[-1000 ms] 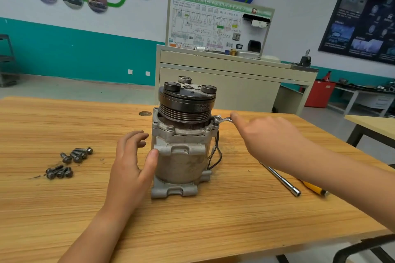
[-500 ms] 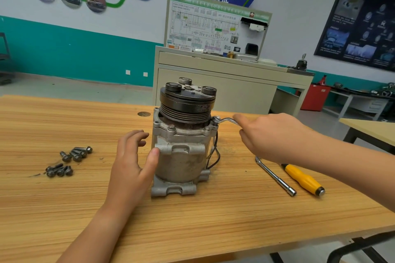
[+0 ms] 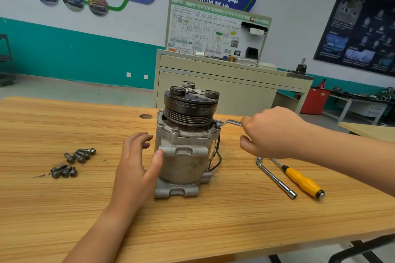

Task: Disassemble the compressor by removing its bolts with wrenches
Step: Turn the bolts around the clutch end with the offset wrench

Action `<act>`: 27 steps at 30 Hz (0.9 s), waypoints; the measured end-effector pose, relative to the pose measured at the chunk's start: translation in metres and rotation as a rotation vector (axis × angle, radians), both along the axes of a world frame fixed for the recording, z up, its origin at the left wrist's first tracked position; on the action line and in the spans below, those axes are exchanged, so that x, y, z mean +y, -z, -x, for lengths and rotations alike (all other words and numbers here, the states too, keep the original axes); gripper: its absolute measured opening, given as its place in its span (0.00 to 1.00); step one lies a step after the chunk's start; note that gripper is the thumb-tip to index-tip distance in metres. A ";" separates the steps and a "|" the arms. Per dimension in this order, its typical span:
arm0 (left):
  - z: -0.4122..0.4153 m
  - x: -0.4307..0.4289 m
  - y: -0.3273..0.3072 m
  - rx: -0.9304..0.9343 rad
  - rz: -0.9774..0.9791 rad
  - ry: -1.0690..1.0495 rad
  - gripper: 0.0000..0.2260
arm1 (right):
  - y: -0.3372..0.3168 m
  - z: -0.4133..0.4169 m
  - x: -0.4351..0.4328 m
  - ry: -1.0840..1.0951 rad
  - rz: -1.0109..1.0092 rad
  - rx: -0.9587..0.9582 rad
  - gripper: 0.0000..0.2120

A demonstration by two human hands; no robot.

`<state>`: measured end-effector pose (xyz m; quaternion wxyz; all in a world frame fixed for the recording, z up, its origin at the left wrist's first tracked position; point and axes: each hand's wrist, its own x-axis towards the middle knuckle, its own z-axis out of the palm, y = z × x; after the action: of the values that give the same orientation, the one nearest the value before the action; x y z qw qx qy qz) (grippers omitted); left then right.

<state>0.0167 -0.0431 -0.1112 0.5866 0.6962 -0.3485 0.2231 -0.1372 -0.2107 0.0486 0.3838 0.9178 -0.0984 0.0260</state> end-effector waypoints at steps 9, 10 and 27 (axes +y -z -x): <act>0.000 0.001 0.000 -0.009 0.011 0.001 0.25 | -0.002 -0.009 -0.006 0.118 0.000 0.169 0.11; -0.001 0.001 0.000 -0.011 0.011 0.001 0.25 | -0.002 -0.010 -0.003 0.123 0.024 0.174 0.11; -0.004 0.000 0.003 -0.026 -0.006 -0.007 0.22 | 0.064 -0.074 -0.072 -0.570 -0.373 -0.711 0.13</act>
<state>0.0209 -0.0434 -0.1146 0.5791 0.6962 -0.3544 0.2332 -0.0629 -0.2823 -0.0152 0.1331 0.8955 0.0288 0.4237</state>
